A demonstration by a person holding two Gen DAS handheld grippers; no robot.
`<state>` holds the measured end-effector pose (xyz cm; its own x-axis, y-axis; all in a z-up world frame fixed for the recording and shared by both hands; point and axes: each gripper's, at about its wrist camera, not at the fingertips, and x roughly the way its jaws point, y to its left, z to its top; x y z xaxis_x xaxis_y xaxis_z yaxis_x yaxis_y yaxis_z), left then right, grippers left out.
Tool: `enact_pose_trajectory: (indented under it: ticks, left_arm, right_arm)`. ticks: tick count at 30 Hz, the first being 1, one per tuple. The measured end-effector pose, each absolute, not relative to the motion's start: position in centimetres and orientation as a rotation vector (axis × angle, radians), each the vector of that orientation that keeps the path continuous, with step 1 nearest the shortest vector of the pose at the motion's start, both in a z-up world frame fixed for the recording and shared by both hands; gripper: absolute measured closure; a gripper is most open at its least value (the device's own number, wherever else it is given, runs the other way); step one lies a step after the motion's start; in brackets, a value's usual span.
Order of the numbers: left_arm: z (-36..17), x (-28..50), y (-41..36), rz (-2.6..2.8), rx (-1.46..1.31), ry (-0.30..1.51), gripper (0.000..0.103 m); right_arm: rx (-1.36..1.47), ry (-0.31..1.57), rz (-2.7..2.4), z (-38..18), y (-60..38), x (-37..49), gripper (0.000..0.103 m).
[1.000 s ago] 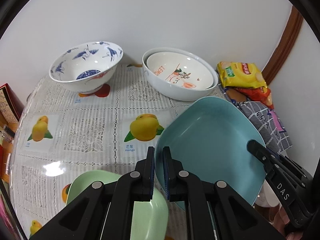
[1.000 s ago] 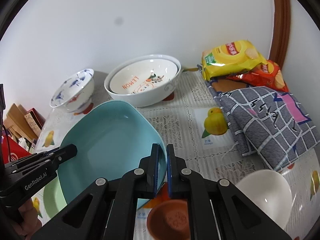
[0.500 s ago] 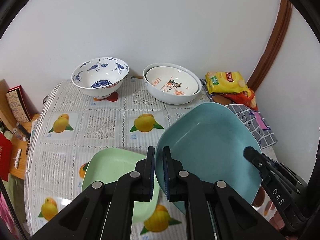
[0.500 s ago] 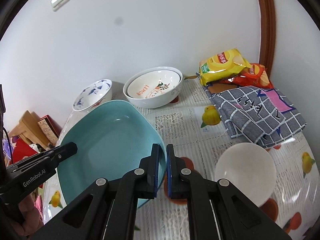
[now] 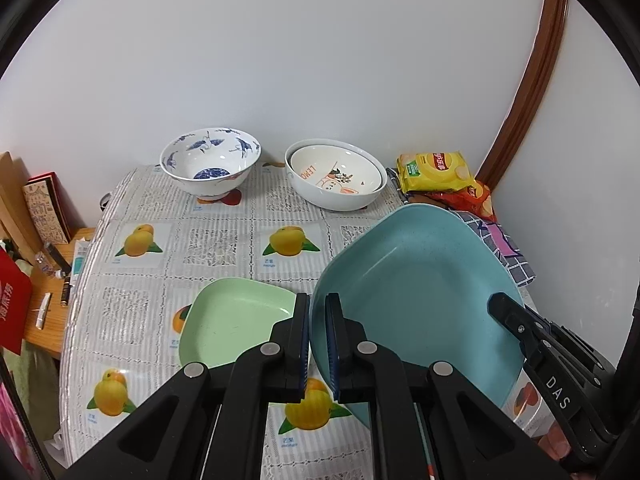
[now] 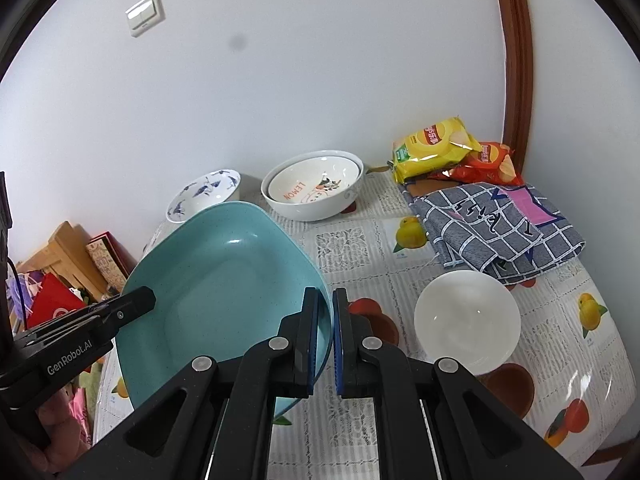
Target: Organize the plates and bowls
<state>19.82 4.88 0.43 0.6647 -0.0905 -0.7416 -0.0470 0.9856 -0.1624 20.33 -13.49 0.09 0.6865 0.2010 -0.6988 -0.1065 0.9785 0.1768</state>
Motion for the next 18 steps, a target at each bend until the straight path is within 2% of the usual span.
enact_pose_trajectory:
  ticks: [18]
  left_arm:
    - [0.8, 17.4, 7.3, 0.004, -0.209, 0.826, 0.095]
  right_arm:
    - [0.109, 0.78, 0.196, 0.9, -11.2, 18.5, 0.096]
